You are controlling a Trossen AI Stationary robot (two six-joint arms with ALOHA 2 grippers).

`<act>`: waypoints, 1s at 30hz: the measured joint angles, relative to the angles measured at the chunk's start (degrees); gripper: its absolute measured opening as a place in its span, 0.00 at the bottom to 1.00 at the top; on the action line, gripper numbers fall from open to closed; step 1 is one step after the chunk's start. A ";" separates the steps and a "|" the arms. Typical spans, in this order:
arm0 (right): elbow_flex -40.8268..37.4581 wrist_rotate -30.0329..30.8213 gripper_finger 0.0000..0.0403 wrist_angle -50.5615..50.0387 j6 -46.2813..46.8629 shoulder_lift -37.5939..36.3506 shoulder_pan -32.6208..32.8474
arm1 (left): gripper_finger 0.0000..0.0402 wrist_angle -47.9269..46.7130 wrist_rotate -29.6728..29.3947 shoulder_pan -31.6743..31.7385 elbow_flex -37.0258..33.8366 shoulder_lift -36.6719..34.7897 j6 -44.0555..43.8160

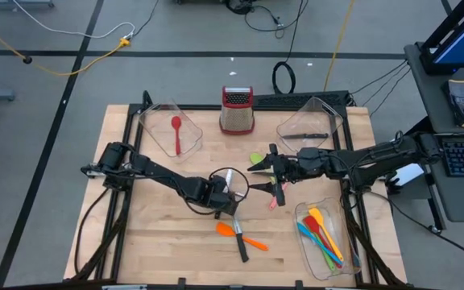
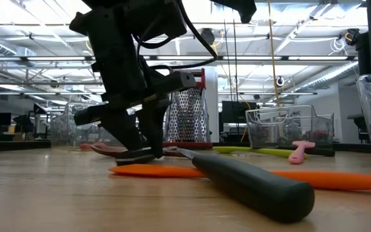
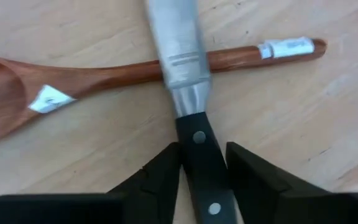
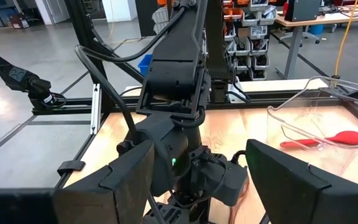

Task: Pick & Place Kitchen Items
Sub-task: Put the top silver kitchen knife into the top right transparent bin

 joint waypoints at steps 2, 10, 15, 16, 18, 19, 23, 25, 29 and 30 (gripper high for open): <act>0.00 0.00 0.61 0.02 0.02 0.00 0.00 | 0.26 0.04 -0.37 -0.02 0.00 0.00 0.96; 0.00 0.00 0.61 0.00 0.04 0.00 0.00 | 0.17 -0.08 -1.34 -0.37 0.62 -0.12 0.36; 0.00 0.00 0.61 0.01 0.07 0.00 0.00 | 0.17 -4.04 -4.93 -1.53 2.47 -2.45 -0.42; 0.00 0.00 0.61 0.03 0.07 0.00 0.00 | 0.17 -5.14 -6.24 -1.70 2.55 -3.30 -0.80; 0.00 0.00 0.61 0.02 0.07 0.00 0.00 | 0.17 -8.30 -8.48 -2.09 2.47 -5.55 -1.92; 0.00 0.00 0.61 0.02 0.08 0.00 0.00 | 0.17 -9.49 -9.82 -2.22 2.51 -7.09 -2.62; 0.00 0.00 0.61 0.03 1.05 0.00 0.00 | 0.17 -11.49 -14.38 -3.18 3.37 -13.52 -4.70; 0.00 0.00 0.61 0.04 1.36 0.00 0.00 | 0.17 -12.28 -16.71 -3.88 3.12 -16.99 -4.82; 0.00 0.00 0.61 0.29 1.36 0.00 0.00 | 0.17 -8.83 -23.86 -5.42 3.37 -24.79 -3.53; 0.00 0.00 0.61 0.52 1.36 0.00 0.00 | 0.17 -8.00 -25.66 -5.82 3.37 -26.64 -2.61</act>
